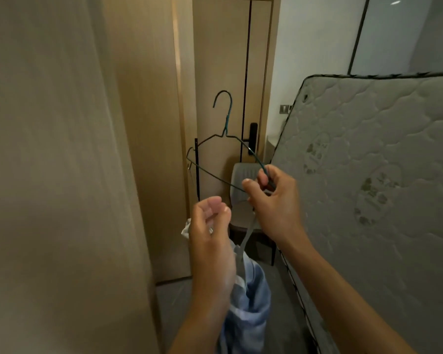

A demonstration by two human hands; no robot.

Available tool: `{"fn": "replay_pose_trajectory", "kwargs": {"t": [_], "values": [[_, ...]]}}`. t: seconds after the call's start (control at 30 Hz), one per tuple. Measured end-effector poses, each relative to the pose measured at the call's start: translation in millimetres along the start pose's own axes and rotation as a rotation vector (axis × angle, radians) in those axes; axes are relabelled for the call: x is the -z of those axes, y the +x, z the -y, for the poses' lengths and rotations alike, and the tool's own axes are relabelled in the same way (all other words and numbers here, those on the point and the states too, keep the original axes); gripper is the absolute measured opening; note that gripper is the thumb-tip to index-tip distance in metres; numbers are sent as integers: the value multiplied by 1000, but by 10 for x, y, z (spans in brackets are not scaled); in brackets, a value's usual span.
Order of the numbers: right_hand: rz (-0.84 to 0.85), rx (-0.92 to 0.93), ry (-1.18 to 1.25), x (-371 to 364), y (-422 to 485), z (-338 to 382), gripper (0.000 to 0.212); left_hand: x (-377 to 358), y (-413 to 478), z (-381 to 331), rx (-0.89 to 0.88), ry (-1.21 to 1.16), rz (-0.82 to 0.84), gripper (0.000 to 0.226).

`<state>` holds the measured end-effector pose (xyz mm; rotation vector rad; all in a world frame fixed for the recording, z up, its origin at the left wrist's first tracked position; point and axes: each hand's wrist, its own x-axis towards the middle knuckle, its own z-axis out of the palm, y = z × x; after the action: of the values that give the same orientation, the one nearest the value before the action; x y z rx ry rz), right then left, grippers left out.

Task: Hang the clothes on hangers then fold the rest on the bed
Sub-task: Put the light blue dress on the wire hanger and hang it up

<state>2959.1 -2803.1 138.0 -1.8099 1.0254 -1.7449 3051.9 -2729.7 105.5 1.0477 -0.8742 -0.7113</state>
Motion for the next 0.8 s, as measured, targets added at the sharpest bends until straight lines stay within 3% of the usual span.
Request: {"fn": "replay_pose_trajectory", "kwargs": {"t": [0.17,0.43,0.6,0.8], "values": [[79,35,105,-432,522,-393,30,-217,450,336,-21,-38,-123,14],[302,34,317,-1500,1412,-969,32,-389,1487,923,-67,-32,-575,14],[457,27,451,-2131,1860,-1092,31,-65,2160,884,-150,-23,-775,6],[574,40,603,-2655,2130,-1104,31,426,2627,685,-253,58,-942,12]]}}
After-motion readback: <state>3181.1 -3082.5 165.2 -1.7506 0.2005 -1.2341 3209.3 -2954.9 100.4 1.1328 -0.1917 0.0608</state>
